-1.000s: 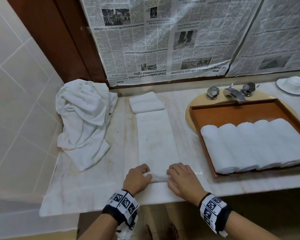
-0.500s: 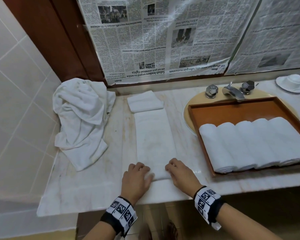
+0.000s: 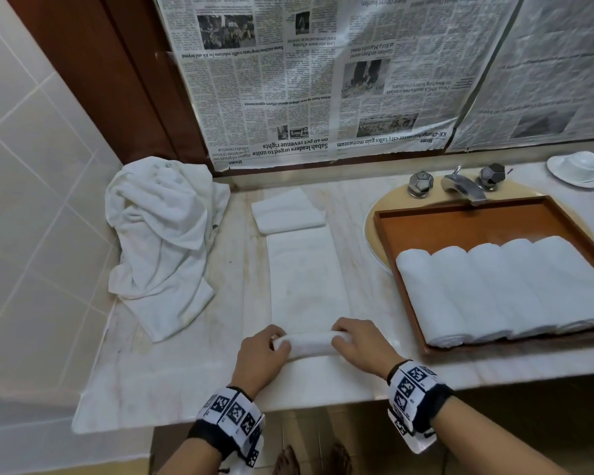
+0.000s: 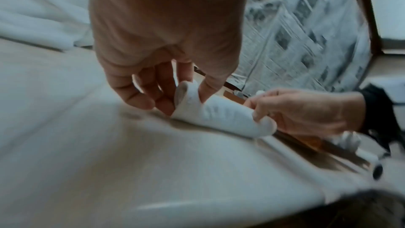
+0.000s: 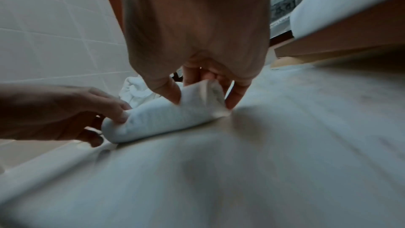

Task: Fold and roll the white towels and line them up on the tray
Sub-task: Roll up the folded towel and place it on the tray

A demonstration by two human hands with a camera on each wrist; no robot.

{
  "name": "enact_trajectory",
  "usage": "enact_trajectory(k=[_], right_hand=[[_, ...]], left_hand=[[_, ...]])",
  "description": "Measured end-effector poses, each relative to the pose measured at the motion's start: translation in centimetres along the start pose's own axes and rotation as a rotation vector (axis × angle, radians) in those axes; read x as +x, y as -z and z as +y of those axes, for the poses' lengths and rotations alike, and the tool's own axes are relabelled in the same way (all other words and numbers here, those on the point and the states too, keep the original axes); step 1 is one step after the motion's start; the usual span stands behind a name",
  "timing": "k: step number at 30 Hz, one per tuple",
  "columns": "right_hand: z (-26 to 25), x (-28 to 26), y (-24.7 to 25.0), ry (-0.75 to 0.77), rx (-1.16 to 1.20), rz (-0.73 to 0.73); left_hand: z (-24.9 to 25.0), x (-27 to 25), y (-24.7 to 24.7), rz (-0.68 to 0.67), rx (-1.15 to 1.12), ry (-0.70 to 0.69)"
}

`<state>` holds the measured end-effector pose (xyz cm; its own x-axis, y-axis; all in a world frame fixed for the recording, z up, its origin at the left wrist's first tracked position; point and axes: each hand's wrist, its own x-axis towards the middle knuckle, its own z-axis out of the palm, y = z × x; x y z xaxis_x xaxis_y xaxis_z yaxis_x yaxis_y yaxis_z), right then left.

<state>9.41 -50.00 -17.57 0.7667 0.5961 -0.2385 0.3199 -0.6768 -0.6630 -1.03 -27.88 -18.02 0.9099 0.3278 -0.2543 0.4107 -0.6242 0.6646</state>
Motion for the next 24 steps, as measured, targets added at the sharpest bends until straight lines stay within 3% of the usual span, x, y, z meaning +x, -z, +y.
enact_trajectory(k=[3,7,10,13,15,18,24], right_hand=[[0.9,-0.2,-0.7,0.014,0.063,0.08],[1.3,-0.3,-2.0,0.186,-0.208,0.184],[1.0,-0.3,-1.9,0.288,-0.343,0.243],[1.2,-0.6,-1.6,0.33,-0.364,0.127],[1.2,-0.8,-1.6,0.304,-0.415,0.065],[0.8,-0.7,-1.7,0.232,-0.379,0.041],[-0.6,1.0,-0.2,-0.005,-0.18,-0.102]], left_hand=[[-0.3,0.5,-0.1,0.009,-0.039,0.059],[0.0,0.5,-0.1,0.048,-0.005,0.058],[0.6,0.2,-0.1,0.099,0.115,-0.036],[0.6,-0.6,-0.8,0.079,0.244,-0.226],[-0.2,-1.0,-1.5,0.037,0.317,-0.331],[-1.3,-0.8,-1.8,0.04,0.372,-0.359],[-0.3,-0.3,-0.5,0.06,0.305,-0.221]])
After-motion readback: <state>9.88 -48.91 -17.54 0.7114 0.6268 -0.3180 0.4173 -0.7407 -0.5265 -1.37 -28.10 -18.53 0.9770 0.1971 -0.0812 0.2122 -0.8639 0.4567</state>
